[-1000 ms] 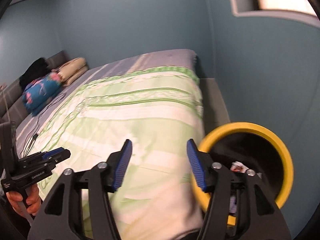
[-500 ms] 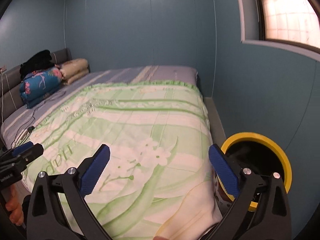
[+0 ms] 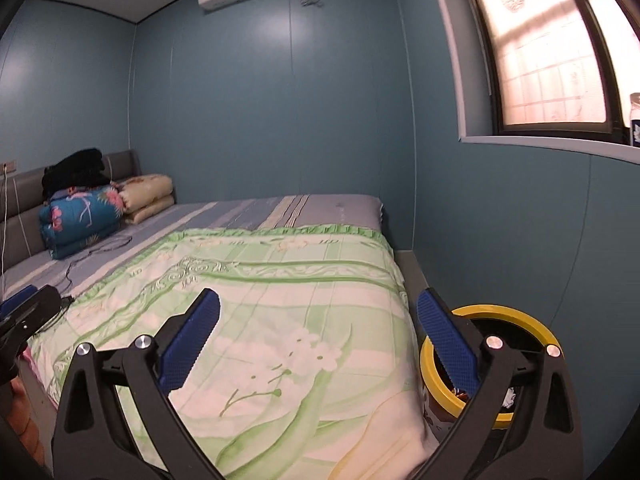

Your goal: Collect trash

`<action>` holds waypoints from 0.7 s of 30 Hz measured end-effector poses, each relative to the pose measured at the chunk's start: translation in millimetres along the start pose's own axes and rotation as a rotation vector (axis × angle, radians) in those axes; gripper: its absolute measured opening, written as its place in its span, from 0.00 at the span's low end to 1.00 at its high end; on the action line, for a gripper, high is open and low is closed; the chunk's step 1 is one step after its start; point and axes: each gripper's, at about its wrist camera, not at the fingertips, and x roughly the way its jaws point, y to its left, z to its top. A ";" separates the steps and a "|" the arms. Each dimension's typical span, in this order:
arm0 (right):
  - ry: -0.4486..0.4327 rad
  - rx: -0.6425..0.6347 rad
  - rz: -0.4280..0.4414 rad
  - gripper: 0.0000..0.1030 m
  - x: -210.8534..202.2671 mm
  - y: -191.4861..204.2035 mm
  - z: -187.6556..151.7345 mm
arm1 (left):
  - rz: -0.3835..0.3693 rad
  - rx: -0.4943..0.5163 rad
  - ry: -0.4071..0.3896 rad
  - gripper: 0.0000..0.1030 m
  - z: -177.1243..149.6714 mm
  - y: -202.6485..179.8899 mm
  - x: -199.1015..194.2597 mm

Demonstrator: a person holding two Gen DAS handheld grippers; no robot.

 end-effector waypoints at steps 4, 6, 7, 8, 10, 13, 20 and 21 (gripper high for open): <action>-0.006 0.011 0.009 0.92 -2.9 0.5 -2.1 | 0.008 0.011 -0.040 0.92 2.9 -4.8 -12.7; -0.004 0.010 0.015 0.92 -3.1 0.9 -3.9 | 0.005 0.010 -0.049 0.92 4.4 -5.3 -17.0; -0.004 0.010 0.017 0.92 -1.8 1.4 -4.2 | 0.003 0.009 -0.053 0.92 5.0 -5.5 -18.6; -0.003 0.009 0.017 0.92 -1.7 1.5 -4.5 | 0.002 0.007 -0.056 0.92 4.9 -5.5 -20.0; 0.002 0.008 0.018 0.92 -1.3 1.2 -5.2 | -0.004 0.004 -0.058 0.92 5.1 -5.6 -21.4; 0.014 0.006 0.022 0.92 0.6 0.6 -5.7 | -0.007 -0.002 -0.055 0.92 5.0 -5.6 -21.1; 0.017 0.006 0.019 0.92 1.2 0.6 -8.0 | -0.005 -0.008 -0.049 0.92 4.0 -2.4 -18.9; 0.018 0.007 0.019 0.92 1.3 0.8 -8.2 | -0.003 -0.008 -0.047 0.92 3.9 -2.0 -18.3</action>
